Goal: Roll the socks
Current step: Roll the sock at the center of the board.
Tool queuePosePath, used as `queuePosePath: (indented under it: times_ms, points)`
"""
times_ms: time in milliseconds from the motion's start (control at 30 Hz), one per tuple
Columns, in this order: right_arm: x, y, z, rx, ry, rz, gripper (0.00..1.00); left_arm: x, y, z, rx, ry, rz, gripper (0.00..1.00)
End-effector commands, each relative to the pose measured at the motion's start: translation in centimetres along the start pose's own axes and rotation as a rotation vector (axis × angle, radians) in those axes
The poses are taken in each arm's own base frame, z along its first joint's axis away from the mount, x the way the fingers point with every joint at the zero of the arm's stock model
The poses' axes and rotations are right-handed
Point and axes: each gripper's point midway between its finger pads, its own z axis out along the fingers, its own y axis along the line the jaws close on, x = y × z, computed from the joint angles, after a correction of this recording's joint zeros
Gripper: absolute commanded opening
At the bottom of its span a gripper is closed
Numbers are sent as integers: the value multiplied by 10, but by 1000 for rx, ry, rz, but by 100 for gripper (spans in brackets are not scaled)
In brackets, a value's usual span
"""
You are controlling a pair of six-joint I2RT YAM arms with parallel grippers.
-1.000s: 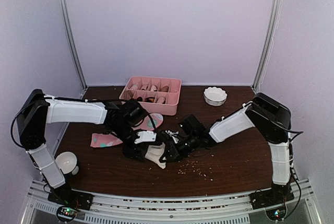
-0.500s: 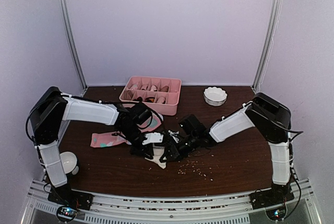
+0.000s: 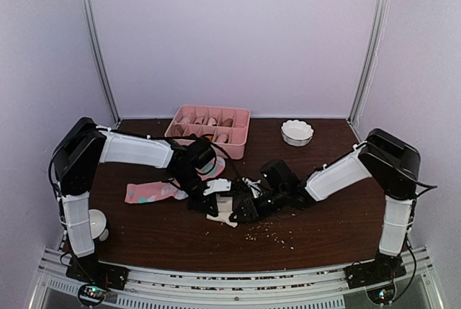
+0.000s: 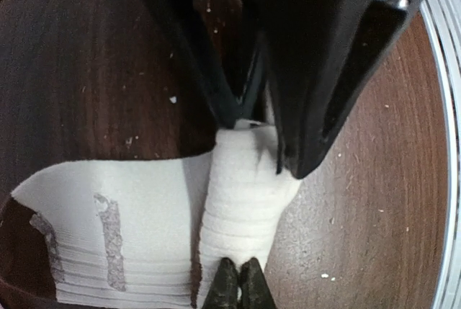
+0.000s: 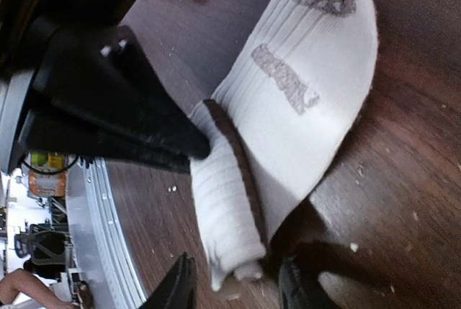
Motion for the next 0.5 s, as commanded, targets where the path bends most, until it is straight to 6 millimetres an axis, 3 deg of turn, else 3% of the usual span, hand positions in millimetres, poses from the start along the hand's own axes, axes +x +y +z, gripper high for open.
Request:
queuePosePath:
  times_ms: [0,33,67,100,267,367,467]
  points:
    - [37,-76,-25,332,-16,67,48,22,8,7,88,33,-159,0]
    - [35,-77,-31,356,-40,44,53,23,8,9,113,29,-182,0]
    - [33,-79,-37,381,-60,19,80,23,7,10,139,23,-201,0]
    - [31,-80,-42,407,-77,-7,98,24,7,12,162,22,-220,0]
    - [15,-85,-83,575,-209,-144,100,27,6,17,234,9,-282,0]
    - [3,-90,-118,718,-329,-187,100,27,6,17,279,-6,-320,0]
    - [-4,-95,-147,781,-477,-135,99,29,5,19,320,-15,-350,0]
